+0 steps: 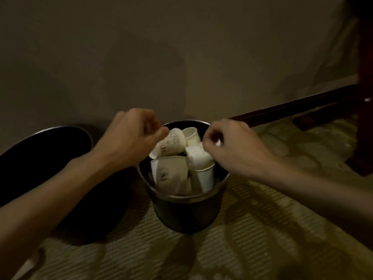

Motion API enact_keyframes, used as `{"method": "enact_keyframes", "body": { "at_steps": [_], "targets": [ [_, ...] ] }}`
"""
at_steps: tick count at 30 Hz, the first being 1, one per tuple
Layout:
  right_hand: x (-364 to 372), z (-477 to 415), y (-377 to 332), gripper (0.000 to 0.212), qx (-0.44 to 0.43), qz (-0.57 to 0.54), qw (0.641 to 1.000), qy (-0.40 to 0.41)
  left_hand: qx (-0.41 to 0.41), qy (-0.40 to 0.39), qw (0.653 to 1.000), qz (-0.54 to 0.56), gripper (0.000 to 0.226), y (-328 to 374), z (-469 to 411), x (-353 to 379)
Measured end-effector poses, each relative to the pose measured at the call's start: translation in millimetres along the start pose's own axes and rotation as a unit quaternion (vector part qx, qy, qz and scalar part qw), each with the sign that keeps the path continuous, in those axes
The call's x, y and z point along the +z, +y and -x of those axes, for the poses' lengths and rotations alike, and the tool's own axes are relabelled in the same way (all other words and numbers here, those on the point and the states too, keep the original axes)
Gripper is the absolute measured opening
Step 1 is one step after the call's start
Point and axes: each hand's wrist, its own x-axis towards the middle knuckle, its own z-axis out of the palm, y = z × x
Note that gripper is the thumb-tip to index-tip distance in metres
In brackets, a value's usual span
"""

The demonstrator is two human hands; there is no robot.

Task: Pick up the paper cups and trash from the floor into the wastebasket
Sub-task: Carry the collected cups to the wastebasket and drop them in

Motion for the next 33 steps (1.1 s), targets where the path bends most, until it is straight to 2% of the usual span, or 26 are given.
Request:
{"method": "enact_keyframes", "body": {
  "at_steps": [2, 7, 10, 12, 15, 18, 22, 25, 28, 31, 33],
  "targets": [
    [-26, 42, 7, 0.012, 0.012, -0.013, 1.0, 0.001, 0.046, -0.054, 0.997, 0.0, 0.029, 36, 6, -6],
    [-88, 160, 59, 0.037, 0.091, 0.014, 0.994, -0.061, 0.228, -0.194, 0.954, -0.021, 0.027, 149, 25, 32],
    [-122, 234, 106, 0.035, 0.141, 0.08, 0.986, -0.044, 0.293, -0.242, 0.925, -0.02, 0.034, 217, 40, 87],
    [-135, 286, 143, 0.034, 0.192, 0.117, 0.973, -0.046, 0.337, -0.269, 0.898, -0.086, 0.036, 257, 55, 137],
    [-143, 358, 197, 0.034, 0.315, 0.148, 0.933, -0.096, 0.367, -0.343, 0.847, -0.172, 0.029, 301, 79, 222],
    [-149, 413, 248, 0.037, 0.398, 0.096, 0.906, -0.108, 0.354, -0.397, 0.825, -0.192, 0.028, 339, 101, 295],
    [-153, 451, 320, 0.039, 0.448, 0.027, 0.892, -0.043, 0.306, -0.404, 0.85, -0.14, 0.024, 389, 119, 365],
    [-146, 456, 371, 0.041, 0.452, -0.006, 0.892, -0.013, 0.256, -0.414, 0.869, -0.09, 0.024, 418, 118, 401],
    [-141, 450, 415, 0.048, 0.478, -0.1, 0.872, 0.031, 0.201, -0.415, 0.887, -0.004, 0.023, 441, 112, 430],
    [-138, 433, 444, 0.057, 0.489, -0.216, 0.842, 0.073, 0.158, -0.398, 0.902, 0.057, 0.031, 455, 101, 455],
    [-134, 420, 457, 0.062, 0.494, -0.231, 0.833, 0.096, 0.124, -0.401, 0.903, 0.095, 0.043, 461, 91, 471]
  ]
}}
